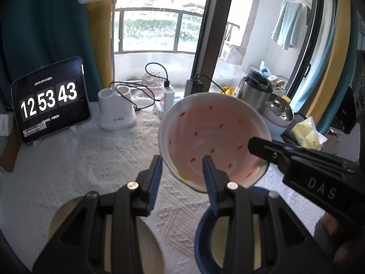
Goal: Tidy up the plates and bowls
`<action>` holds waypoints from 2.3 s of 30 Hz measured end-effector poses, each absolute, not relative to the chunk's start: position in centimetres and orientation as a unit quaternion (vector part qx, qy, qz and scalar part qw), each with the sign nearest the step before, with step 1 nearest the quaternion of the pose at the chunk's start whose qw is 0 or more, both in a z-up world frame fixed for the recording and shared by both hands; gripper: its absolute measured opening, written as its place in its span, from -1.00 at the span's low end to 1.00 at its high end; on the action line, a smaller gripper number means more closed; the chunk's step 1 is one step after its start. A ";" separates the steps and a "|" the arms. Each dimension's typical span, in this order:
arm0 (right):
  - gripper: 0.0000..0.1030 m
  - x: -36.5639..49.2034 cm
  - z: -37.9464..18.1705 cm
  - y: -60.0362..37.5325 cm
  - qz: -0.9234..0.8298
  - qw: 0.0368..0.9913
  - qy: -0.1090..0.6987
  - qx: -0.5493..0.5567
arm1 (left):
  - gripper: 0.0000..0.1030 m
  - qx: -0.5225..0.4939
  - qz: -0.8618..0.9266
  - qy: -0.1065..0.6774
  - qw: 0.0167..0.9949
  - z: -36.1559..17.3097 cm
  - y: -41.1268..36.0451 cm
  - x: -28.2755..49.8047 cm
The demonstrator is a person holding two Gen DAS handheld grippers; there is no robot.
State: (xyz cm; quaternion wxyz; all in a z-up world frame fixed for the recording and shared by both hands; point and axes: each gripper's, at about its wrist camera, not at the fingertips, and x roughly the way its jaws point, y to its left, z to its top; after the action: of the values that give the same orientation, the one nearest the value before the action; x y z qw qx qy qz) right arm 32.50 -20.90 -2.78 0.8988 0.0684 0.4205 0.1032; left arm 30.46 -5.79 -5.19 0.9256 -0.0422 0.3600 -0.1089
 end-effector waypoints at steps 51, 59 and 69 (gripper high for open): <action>-0.63 21.8 -6.1 -26.5 0.068 0.893 0.433 0.101 | -0.28 -0.009 -0.151 0.387 0.910 -9.1 -10.8 21.6; -0.62 21.2 -6.4 -26.5 0.069 0.891 0.437 0.104 | -0.28 -0.005 -0.151 0.388 0.909 -9.2 -10.9 20.8; -0.62 20.6 -8.2 -26.7 0.068 0.877 0.461 0.115 | -0.28 0.010 -0.154 0.408 0.900 -10.8 -10.8 20.4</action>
State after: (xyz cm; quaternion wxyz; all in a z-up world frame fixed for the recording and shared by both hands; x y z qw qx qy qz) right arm 20.60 -26.68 -8.18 0.8772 0.1153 0.4611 0.0675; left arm 20.41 -10.77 -10.84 0.8998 0.0104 0.4080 -0.1544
